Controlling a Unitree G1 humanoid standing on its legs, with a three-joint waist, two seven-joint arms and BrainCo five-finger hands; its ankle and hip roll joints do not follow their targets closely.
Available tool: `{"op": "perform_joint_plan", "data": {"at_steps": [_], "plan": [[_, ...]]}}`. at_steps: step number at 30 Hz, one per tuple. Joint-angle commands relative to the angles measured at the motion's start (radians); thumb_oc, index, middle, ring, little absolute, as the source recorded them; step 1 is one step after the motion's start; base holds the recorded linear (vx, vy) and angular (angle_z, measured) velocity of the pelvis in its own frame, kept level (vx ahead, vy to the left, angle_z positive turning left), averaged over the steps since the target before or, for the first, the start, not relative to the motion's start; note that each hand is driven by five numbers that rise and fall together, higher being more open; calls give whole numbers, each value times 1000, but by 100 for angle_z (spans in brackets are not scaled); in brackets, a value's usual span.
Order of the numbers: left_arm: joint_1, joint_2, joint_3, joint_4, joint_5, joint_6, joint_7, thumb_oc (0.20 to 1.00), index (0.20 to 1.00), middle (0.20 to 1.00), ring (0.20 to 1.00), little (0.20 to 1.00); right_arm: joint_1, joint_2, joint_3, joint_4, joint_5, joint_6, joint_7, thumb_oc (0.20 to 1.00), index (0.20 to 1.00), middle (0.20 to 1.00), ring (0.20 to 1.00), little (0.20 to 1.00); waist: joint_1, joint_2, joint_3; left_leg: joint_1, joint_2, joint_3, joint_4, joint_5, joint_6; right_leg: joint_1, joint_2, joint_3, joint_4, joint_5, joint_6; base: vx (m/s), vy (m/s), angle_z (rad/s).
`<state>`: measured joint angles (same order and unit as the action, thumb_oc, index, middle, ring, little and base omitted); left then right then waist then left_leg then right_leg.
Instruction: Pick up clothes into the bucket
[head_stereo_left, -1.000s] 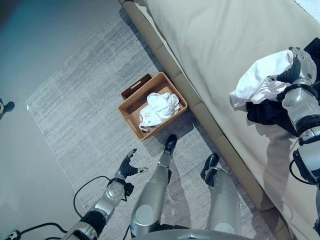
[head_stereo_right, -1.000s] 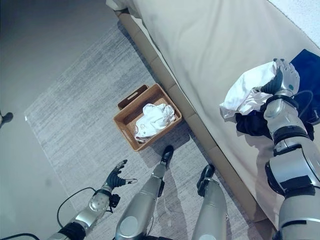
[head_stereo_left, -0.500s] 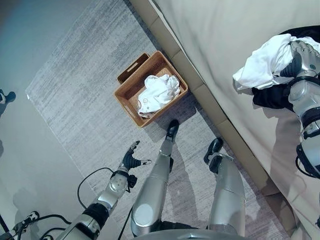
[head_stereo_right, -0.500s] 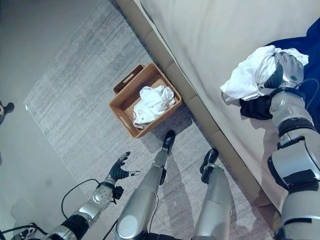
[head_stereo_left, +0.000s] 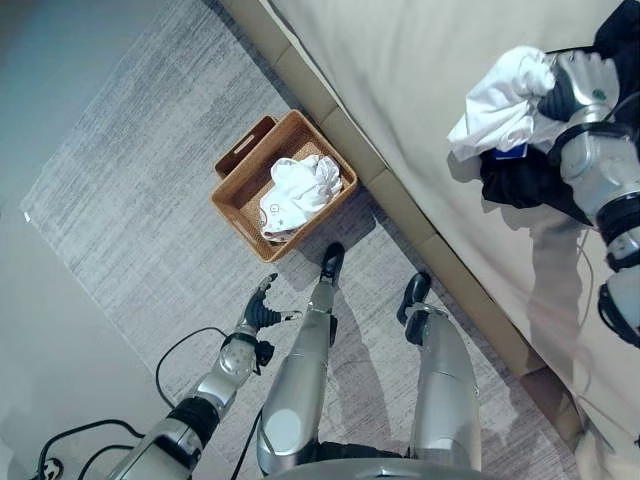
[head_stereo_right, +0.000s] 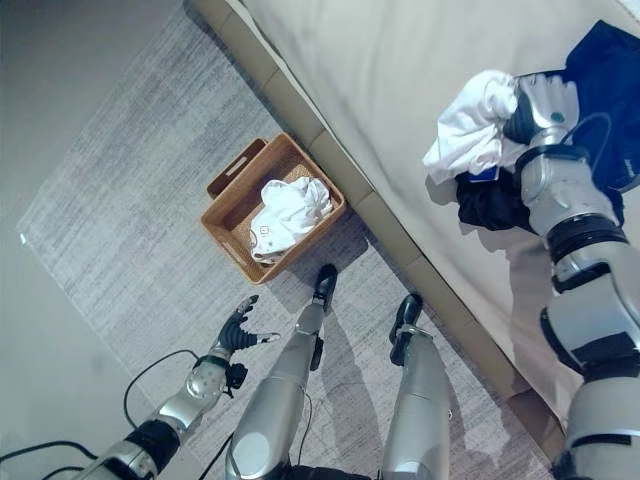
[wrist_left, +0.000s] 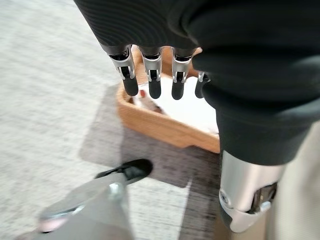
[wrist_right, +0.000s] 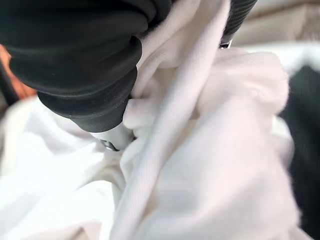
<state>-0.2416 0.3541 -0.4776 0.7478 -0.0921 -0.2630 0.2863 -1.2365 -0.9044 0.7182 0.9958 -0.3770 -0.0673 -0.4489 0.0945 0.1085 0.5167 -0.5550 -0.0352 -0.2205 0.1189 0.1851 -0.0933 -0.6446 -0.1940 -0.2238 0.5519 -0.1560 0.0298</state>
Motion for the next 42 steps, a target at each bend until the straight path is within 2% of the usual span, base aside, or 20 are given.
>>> {"op": "perform_joint_plan", "data": {"at_steps": [1,8,9,10,14,17,21,26,27,28,33,36,42], "plan": [[18,43,53,22,20,-20,25,1000,1000,1000,1000,1000,-114,-126,-40,-84,74,-10,-104,200,200,200,200,200,-25,-75,3,84,-45,63,87,-131,48,154,-11,65,-171,108,78,36,110,-5],[103,88,96,-71,24,-39,-5,1000,1000,1000,1000,1000,-65,-134,-113,-219,97,-24,-95,200,200,200,200,200,-64,-109,-107,261,-26,165,80,-201,64,314,33,162,-280,141,99,122,131,-51],[105,99,100,-100,24,-44,-18,1000,1000,1000,1000,1000,-7,-136,-154,-239,107,-34,-84,200,200,200,200,200,-79,-109,-153,306,-22,180,61,-206,66,357,38,178,-316,149,105,133,39,-79],[107,101,99,-102,24,-43,-18,1000,1000,1000,1000,1000,-2,-137,-157,-241,107,-34,-83,200,200,200,200,200,-78,-110,-152,309,-22,180,59,-206,66,361,39,178,-318,149,105,145,30,-72],[114,126,125,-192,30,-50,-50,1000,1000,1000,1000,1000,131,-172,-217,-366,68,-43,-41,200,200,200,200,200,-111,-93,-230,394,-24,195,18,-219,72,433,43,195,-358,143,110,113,19,-21],[112,144,139,-291,9,-56,-80,1000,1000,1000,1000,1000,275,-171,-317,-445,58,-46,-15,200,200,200,200,200,-132,-83,-290,454,-21,204,-15,-224,74,490,40,195,-382,140,114,117,-6,-12],[98,149,166,-436,-69,-58,-124,1000,1000,1000,1000,1000,444,-113,-432,-520,125,-69,35,200,200,200,200,200,-152,-78,-361,519,-15,215,-47,-233,74,561,39,187,-426,139,118,104,-27,-4],[30,143,144,-532,-122,-41,-180,1000,1000,1000,1000,1000,652,-39,-498,-652,239,-108,173,200,200,200,200,200,-170,-90,-433,576,-3,227,-79,-239,73,624,45,180,-468,142,120,66,-38,-8],[30,145,141,-532,-122,-41,-180,1000,1000,1000,1000,1000,659,-39,-504,-656,239,-107,174,200,200,200,200,200,-168,-91,-433,579,-3,226,-81,-238,73,627,45,179,-470,142,120,47,-45,-3],[-7,137,129,-557,-121,-32,-192,1000,1000,1000,1000,1000,707,-18,-507,-700,274,-121,225,200,200,200,200,200,-175,-99,-455,593,2,231,-89,-240,72,646,47,175,-486,144,120,37,-40,-7],[-99,129,67,-606,-94,-9,-233,1000,1000,1000,1000,1000,787,-45,-494,-795,337,-126,360,200,200,200,200,200,-173,-123,-491,631,8,239,-89,-253,71,694,52,167,-505,142,120,34,-28,-2],[-156,115,27,-617,-72,8,-255,1000,1000,1000,1000,1000,819,-52,-482,-875,427,-125,449,200,200,200,200,200,-173,-139,-504,641,9,241,-75,-255,72,712,52,169,-500,143,117,8,2,-1],[-236,105,-23,-606,-1,28,-277,1000,1000,1000,1000,1000,841,-45,-479,-980,530,-126,523,200,200,200,200,200,-169,-151,-515,658,11,236,-71,-261,71,733,53,165,-505,139,116,8,1,-1]]}}
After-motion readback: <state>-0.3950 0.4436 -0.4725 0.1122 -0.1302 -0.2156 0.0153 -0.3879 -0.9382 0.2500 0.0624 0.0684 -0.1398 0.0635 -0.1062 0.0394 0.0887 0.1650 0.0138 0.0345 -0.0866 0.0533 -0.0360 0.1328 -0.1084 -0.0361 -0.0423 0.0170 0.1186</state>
